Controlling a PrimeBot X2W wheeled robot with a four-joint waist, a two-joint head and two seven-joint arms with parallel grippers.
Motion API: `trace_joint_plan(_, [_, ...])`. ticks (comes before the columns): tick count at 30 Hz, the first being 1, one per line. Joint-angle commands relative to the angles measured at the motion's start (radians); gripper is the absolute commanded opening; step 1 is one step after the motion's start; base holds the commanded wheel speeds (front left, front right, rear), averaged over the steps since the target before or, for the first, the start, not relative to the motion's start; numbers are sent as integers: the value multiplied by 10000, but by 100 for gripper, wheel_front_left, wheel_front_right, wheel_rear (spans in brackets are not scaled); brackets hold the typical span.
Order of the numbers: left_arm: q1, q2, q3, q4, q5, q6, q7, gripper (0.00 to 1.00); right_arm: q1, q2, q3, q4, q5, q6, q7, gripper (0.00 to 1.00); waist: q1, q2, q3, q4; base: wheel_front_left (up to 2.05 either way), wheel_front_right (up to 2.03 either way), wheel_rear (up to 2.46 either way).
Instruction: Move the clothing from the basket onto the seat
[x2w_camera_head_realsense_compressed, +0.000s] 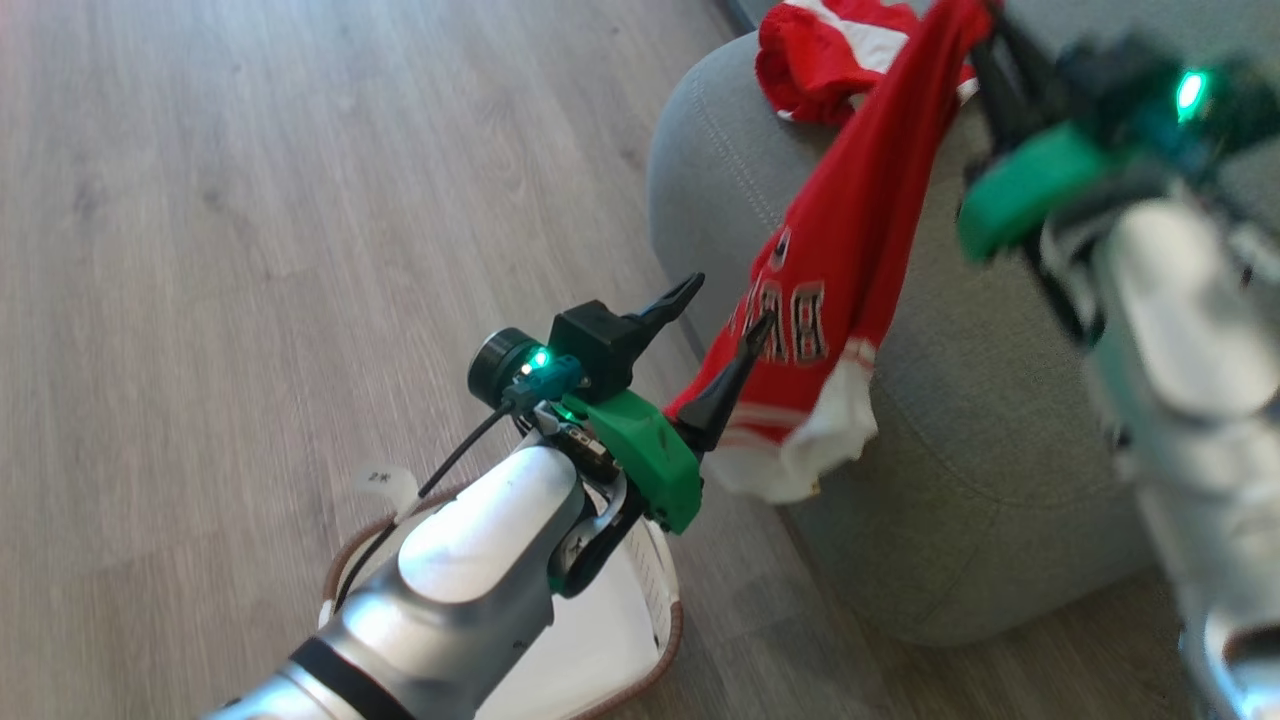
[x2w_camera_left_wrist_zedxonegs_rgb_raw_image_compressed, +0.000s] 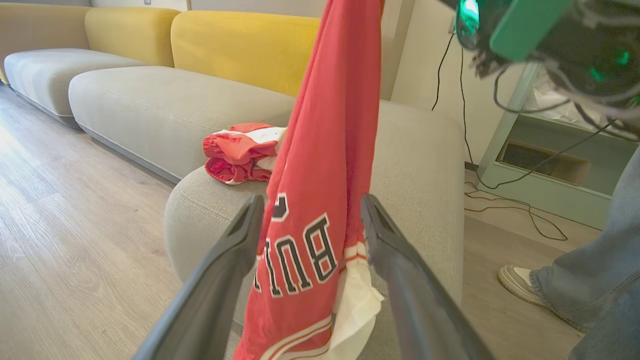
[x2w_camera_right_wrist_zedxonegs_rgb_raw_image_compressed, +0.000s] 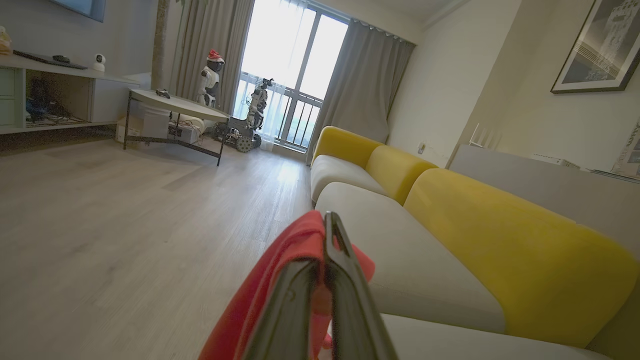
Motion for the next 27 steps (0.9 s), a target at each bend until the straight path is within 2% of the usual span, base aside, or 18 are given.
trace_joint_plan(1, [-264,28,454,-293,126,-12,-125,100,-1245,6,67,-91,369,-4,114,0,0,0,157,136,0,0,0])
trace_joint_plan(3, [-291,22,503,-345,241,-7,-125,100,-2085,-114,77,262,652,-4,282,0,0,0,376,283,0,0,0])
trace_joint_plan(8, [-528,12,534,-476,547,-20,-125,100,-4569,-956,1,1157,683,-4,704,0,0,0,1100,863,0,0,0])
trace_joint_plan(15, [-905,40,443,-773,976,-36,-125,100,-7276,-2437,-841,2302,-363,-4,1023,0,0,0,2022,1767,0,0,0])
trace_joint_plan(16, [-905,40,443,-773,976,-36,-125,100,-7276,-2437,-841,2302,-363,-4,1023,0,0,0,2022,1767,0,0,0])
trace_joint_plan(18, [-1088,45,342,-961,1117,-41,-121,100,-7956,-2930,-1439,2725,-988,-4,1027,0,0,0,2407,2154,0,0,0])
trace_joint_plan(21, [-1210,38,266,-1088,1190,-47,-108,100,-8111,-3121,-1871,3046,-1387,-4,1000,0,0,0,2657,2417,0,0,0])
trace_joint_plan(27, [-1534,11,56,-1394,1343,-24,-37,100,-7505,-3511,-3440,4027,-2502,-4,804,0,0,0,3379,3122,0,0,0])
